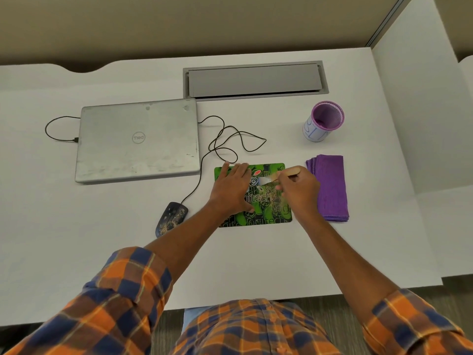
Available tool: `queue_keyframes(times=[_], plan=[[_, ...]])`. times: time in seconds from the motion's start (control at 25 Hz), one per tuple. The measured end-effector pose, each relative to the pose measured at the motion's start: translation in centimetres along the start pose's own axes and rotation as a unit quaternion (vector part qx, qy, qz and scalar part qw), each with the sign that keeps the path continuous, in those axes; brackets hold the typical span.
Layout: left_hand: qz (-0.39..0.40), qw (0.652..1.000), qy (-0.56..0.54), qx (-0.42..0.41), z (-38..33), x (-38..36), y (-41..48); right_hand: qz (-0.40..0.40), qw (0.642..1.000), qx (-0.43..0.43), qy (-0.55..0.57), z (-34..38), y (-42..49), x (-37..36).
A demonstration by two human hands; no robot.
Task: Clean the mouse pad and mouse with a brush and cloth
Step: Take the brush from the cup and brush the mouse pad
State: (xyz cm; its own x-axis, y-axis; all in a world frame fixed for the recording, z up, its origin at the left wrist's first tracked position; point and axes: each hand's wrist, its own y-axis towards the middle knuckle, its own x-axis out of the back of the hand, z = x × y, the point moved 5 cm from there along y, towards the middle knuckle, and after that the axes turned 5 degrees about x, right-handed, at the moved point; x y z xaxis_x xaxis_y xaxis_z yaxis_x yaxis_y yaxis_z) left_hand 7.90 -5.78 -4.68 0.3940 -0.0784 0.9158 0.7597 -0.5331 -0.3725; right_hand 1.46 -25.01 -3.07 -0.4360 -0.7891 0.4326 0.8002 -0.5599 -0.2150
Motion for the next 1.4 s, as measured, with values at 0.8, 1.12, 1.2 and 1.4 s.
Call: queue_keyframes(times=[0.8, 1.12, 1.2, 1.4], plan=[[0.023, 0.999, 0.037, 0.007, -0.2, -0.3, 0.2, 0.013, 1.000, 0.014, -0.008, 0.3, -1.3, 0.6], [0.022, 0.999, 0.035, 0.004, 0.0, -0.2, 0.1, 0.001, 0.999, 0.025, -0.035, -0.7, -1.7, 1.8], [0.022, 0.999, 0.031, 0.005, 0.0, -0.3, 0.1, -0.006, 0.999, 0.030, -0.040, -0.6, -1.5, 2.3], [0.021, 0.999, 0.023, 0.009, 0.0, -0.4, 0.1, 0.026, 0.999, 0.023, -0.005, 0.8, -2.1, -0.8]])
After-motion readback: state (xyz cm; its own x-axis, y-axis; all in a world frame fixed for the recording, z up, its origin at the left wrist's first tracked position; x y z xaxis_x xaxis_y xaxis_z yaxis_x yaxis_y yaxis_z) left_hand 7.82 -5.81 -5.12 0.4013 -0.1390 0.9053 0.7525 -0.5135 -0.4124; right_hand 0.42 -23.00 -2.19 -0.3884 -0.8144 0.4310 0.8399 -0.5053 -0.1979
